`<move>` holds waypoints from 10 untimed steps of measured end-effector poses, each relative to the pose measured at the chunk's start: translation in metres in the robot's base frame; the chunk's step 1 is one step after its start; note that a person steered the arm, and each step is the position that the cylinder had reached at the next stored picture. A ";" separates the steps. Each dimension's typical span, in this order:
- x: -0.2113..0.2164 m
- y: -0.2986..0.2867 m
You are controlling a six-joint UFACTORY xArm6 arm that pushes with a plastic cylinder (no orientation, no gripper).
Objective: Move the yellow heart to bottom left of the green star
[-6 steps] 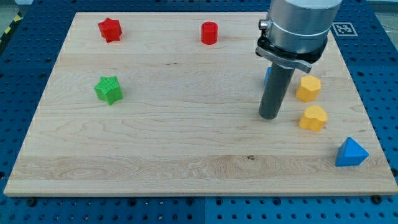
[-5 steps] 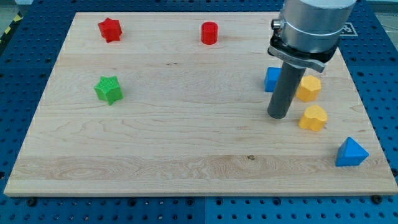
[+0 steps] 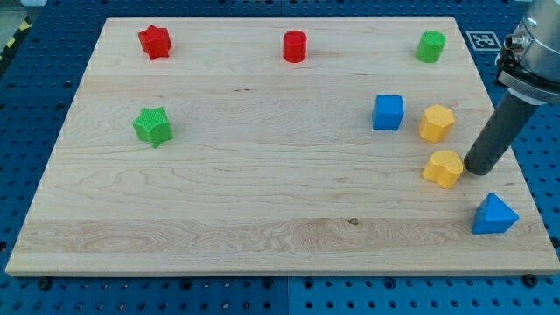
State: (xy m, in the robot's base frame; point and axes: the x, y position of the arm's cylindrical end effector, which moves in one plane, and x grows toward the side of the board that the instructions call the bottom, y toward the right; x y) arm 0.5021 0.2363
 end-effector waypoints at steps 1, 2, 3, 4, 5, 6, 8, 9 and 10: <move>0.008 -0.050; 0.017 -0.129; 0.017 -0.165; 0.008 -0.144; 0.027 -0.171; 0.040 -0.242; 0.029 -0.264; 0.020 -0.272; 0.003 -0.278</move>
State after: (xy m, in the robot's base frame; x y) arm 0.5052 -0.0422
